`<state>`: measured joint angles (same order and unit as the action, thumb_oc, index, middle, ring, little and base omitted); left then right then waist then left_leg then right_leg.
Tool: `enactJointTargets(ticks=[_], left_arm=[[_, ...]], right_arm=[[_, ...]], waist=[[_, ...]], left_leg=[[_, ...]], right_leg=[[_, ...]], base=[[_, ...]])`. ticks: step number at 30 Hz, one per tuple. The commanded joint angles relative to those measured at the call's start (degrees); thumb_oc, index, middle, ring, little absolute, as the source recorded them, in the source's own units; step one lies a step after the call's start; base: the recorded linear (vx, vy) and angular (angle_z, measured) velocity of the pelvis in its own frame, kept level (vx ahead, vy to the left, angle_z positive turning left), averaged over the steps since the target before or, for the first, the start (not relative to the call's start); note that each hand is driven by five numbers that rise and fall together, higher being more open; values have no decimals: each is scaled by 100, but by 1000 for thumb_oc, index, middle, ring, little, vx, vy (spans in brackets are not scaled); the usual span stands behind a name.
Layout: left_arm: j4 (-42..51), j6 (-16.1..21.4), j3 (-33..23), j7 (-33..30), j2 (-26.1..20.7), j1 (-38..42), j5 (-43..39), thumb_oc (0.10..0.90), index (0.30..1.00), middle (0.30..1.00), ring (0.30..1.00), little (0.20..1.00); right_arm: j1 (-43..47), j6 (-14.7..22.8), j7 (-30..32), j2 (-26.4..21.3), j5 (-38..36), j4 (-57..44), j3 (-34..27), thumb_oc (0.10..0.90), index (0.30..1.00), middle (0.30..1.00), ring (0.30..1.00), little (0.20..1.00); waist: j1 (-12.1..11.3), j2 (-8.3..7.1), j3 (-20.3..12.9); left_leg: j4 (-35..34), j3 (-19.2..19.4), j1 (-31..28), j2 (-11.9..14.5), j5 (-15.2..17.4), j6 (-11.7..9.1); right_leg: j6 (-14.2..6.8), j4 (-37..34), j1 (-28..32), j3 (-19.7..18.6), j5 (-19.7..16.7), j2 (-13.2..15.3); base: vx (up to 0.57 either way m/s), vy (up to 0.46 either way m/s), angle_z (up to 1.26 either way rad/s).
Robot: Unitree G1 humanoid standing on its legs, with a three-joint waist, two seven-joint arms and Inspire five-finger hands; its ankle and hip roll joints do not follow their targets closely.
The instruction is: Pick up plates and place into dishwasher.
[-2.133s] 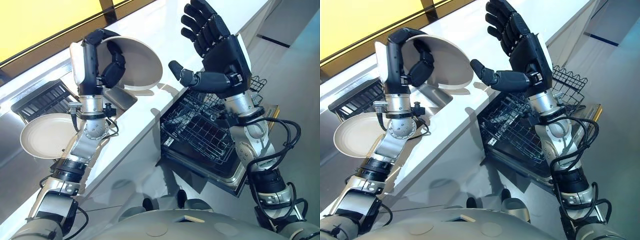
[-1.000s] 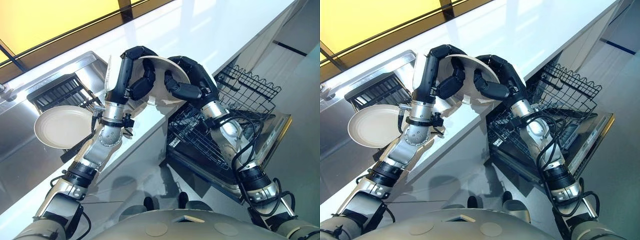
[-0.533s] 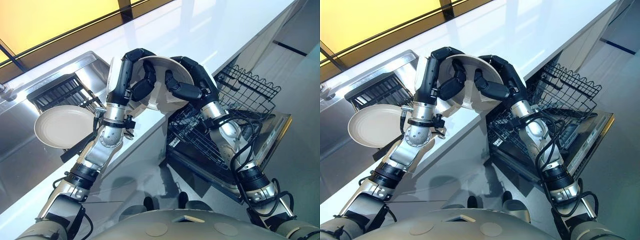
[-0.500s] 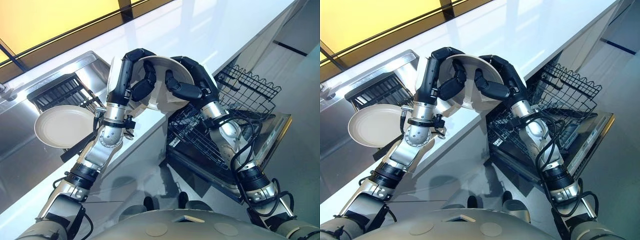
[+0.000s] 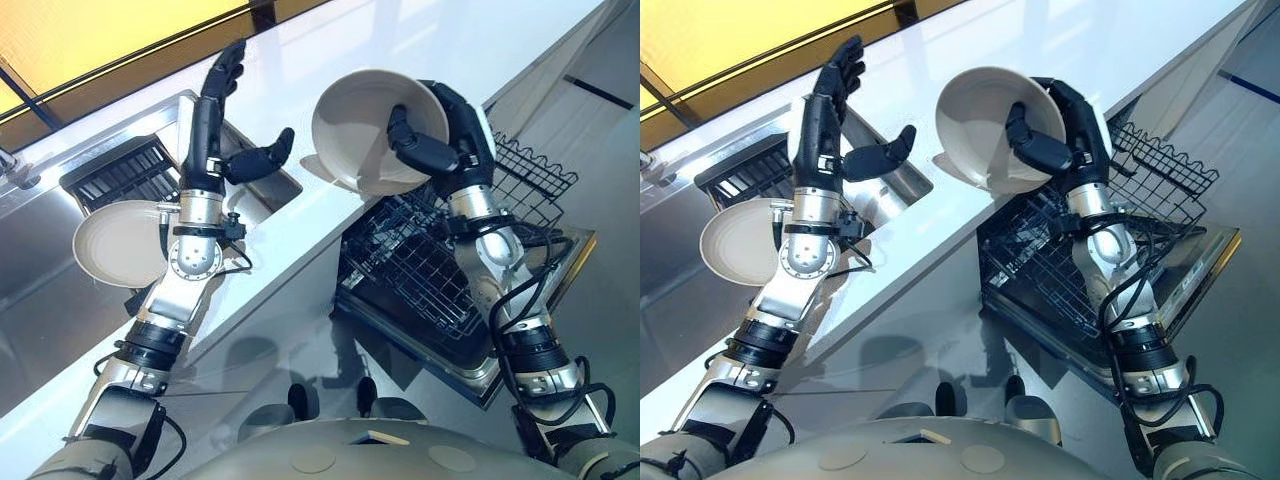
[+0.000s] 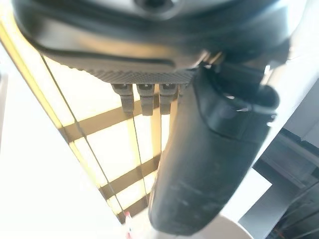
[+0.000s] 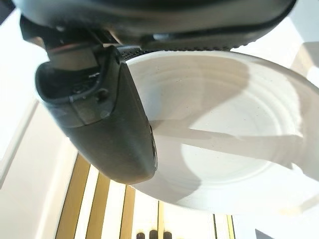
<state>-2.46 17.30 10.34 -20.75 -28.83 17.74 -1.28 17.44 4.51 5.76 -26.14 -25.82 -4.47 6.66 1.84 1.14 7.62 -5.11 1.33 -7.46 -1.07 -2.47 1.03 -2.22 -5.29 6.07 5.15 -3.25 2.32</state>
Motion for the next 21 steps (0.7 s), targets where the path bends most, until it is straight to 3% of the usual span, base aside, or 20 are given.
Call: enactJointTargets(ticks=[1,5,7,11,15,21], left_arm=[[317,299,-230,-203,-465,1083,-186,800,900,900,900,900],[221,273,-278,-206,-627,1204,-269,800,900,900,900,900],[125,223,-318,-196,-762,1273,-275,800,900,900,900,900],[8,56,-495,-84,-1013,1206,-155,800,900,900,900,900],[-218,42,-881,81,-1371,898,-259,800,900,900,900,900],[-357,98,-1354,142,-1557,393,-371,800,900,900,900,900]], right_arm=[[1132,1126,348,-206,260,-84,-555,100,300,300,300,200],[1383,1402,1073,-502,692,125,-713,100,300,300,300,200],[1561,1554,1983,-823,1609,375,-891,100,300,300,300,200],[1619,1250,3002,-1475,2910,817,-1228,100,300,300,300,200],[1307,891,3279,-2031,3063,1411,-1667,100,300,300,300,200],[660,505,3039,-2302,2953,2226,-1991,100,300,300,300,200]], waist=[[-21,52,-588],[-34,51,-587],[-47,58,-596],[-68,59,-592],[-87,76,-589],[-143,120,-522]], left_leg=[[58,-165,-38,-170,576,8],[58,-199,-53,-171,582,6],[56,-225,-62,-175,588,-4],[43,-265,-75,-185,592,-14],[29,-280,-69,-184,575,-31],[23,-352,-43,-178,527,-56]], right_leg=[[64,645,24,42,1047,-480],[78,647,51,33,1065,-495],[79,653,66,18,1080,-511],[66,650,93,5,1095,-520],[51,644,97,6,1098,-520],[61,694,82,67,1125,-509]], base=[[-10,-12,7],[-4,-16,5],[15,-25,9],[26,-27,12],[42,-23,1],[59,-33,3]])
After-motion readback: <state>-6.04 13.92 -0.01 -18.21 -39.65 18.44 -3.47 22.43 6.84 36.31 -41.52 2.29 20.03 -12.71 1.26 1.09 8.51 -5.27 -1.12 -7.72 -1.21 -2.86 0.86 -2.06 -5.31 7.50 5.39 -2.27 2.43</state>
